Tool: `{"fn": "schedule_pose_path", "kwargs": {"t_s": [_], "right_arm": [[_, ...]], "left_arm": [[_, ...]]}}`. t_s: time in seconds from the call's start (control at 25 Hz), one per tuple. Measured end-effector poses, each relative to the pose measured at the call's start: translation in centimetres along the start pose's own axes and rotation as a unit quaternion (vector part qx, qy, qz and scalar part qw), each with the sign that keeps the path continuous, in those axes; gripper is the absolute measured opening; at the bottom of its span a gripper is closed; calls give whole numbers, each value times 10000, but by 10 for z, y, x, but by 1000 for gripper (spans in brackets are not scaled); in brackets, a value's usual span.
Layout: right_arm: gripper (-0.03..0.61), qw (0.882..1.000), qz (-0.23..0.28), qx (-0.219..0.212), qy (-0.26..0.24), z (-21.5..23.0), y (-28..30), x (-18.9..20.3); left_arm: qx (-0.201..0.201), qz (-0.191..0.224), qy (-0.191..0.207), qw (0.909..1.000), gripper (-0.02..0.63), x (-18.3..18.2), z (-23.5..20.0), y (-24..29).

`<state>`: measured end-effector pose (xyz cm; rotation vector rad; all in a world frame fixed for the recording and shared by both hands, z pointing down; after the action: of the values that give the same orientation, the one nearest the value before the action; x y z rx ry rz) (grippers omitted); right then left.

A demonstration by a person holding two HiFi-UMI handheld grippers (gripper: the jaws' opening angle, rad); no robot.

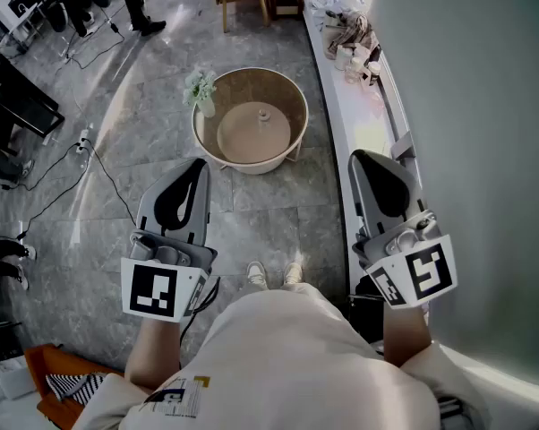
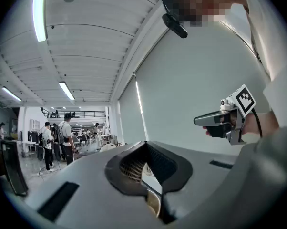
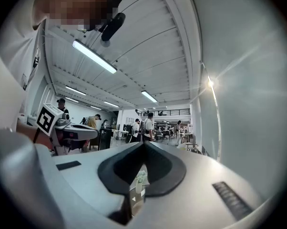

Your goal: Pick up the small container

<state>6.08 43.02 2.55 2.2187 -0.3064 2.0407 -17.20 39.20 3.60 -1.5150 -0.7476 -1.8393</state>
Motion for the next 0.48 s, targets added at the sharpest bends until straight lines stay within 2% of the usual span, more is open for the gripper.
{"fn": "schedule_pose_path", "kwargs": {"t_s": [0.28, 0.48], "right_arm": [[6, 9999, 4, 19, 125, 7, -4, 5], [6, 9999, 10, 20, 120, 13, -6, 7]], "left_arm": [[51, -20, -147, 9999, 8, 3, 6, 5], [85, 0, -73, 9999, 8, 1, 11, 9]]}}
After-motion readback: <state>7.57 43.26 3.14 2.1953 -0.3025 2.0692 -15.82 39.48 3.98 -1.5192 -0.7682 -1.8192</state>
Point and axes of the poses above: the fingertips, and each gripper's own axes: y forward along the fingers, z to its right, x out of its underside, the point moved 5 cm from there along -y, backward along the fingers, and after that the axes turned 11 degrees about x, right-handed, at the moved point
